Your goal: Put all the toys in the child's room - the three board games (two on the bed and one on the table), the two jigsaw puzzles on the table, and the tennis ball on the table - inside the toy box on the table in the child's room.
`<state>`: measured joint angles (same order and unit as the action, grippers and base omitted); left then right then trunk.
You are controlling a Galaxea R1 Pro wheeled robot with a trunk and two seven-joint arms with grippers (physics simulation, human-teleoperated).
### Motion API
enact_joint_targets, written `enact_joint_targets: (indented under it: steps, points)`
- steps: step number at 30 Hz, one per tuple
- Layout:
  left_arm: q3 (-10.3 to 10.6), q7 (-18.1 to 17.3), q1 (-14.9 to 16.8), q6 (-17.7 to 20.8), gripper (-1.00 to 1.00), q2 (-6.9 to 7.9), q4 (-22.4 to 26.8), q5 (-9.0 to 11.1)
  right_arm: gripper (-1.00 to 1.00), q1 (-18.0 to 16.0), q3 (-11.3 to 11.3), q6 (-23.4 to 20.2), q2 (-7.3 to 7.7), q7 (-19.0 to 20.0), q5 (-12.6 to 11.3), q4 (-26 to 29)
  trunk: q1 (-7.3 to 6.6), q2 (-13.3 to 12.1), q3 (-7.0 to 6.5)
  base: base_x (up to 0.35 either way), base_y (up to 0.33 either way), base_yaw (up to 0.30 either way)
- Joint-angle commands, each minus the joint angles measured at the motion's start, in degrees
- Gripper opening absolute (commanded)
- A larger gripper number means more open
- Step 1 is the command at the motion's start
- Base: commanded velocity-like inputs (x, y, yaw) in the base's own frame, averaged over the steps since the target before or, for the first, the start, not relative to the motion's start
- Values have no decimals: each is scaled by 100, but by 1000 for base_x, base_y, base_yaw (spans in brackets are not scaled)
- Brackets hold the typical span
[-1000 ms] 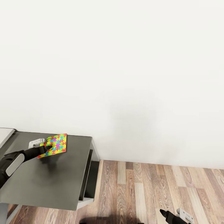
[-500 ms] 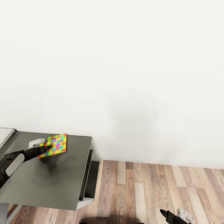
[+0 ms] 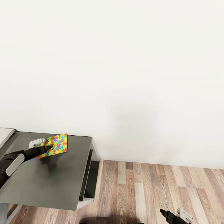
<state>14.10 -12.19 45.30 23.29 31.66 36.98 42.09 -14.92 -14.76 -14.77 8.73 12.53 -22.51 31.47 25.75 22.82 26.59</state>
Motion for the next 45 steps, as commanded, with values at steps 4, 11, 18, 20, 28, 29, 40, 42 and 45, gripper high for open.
enact_joint_targets:
  steps: [4,11,18,20,28,29,40,42,45]
  points:
    - [23,-450,5,31,100,12,2,21,100,-2,-26,-44,-3,21,-34,8,3,10,8,0,0,0]
    - [34,-735,5,41,100,16,2,9,100,-2,-27,-44,-3,24,-34,8,3,10,8,0,0,0]
    - [56,-791,5,44,100,6,2,9,100,-2,-26,-44,-3,21,-34,8,3,10,8,0,0,0]
    - [57,-813,5,44,100,2,2,9,100,-2,-25,-42,-3,16,-34,8,3,10,8,0,0,0]
    - [58,-845,5,44,100,-1,2,9,100,-2,-14,-24,-7,-16,-27,9,3,10,8,0,0,0]
    - [56,-846,5,44,100,-2,2,9,100,-2,-13,-24,-6,-16,-26,8,3,10,8,0,0,0]
    - [42,-1065,5,102,100,-9,10,18,100,-2,-21,-26,-12,33,-41,35,3,10,8,0,0,0]
    - [40,-1155,5,110,100,-10,10,14,100,-2,-23,-26,-16,39,-42,39,3,10,8,0,0,0]
    - [36,-1220,5,124,100,-10,10,11,100,-2,-26,-26,-25,44,-42,42,3,10,8,0,0,0]
